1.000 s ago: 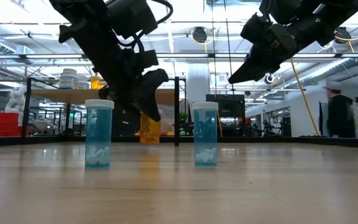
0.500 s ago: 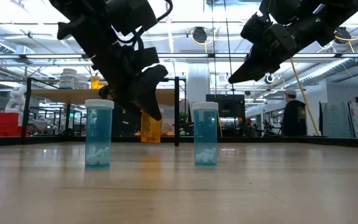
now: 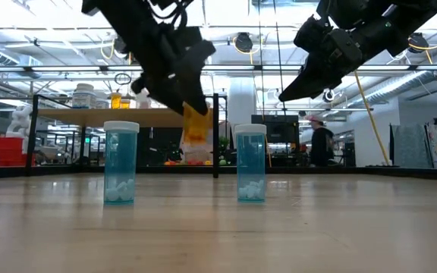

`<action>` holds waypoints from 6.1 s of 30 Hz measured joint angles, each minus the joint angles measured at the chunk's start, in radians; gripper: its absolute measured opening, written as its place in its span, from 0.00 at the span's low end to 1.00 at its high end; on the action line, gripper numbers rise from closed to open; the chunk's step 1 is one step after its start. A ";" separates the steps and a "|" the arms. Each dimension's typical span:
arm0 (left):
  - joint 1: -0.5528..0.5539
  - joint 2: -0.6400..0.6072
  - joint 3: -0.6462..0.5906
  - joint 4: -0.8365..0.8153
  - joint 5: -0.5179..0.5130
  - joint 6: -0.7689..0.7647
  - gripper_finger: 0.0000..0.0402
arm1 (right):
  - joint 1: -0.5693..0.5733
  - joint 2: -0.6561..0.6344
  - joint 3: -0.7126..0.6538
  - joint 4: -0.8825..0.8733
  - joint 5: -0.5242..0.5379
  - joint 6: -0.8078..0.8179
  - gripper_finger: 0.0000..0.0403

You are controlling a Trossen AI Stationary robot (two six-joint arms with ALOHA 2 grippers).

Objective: Pick and place medicine bottles onto shelf by color
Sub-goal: Put the large orange pill bottle on the shelf aligned with the other large orange pill bottle, then put the right blue pill bottle on the shelf

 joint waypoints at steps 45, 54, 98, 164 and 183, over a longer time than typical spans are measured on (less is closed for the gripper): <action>0.347 -0.028 0.510 -0.626 -0.173 0.028 0.53 | 0.000 0.000 0.000 0.010 -0.004 0.000 0.12; 0.437 -0.027 0.409 -0.569 -0.176 -0.121 0.53 | 0.000 0.000 0.000 0.010 -0.004 0.000 0.12; 0.473 0.004 0.390 -0.540 -0.138 -0.099 0.55 | 0.000 0.000 0.000 0.000 -0.004 0.000 0.12; -0.413 -0.172 -0.112 0.568 -0.214 0.591 0.66 | 0.420 0.033 0.001 0.311 0.277 0.341 0.12; -0.367 -0.172 -0.112 0.455 -0.033 0.488 0.66 | 0.575 0.301 0.109 0.387 0.470 0.474 0.16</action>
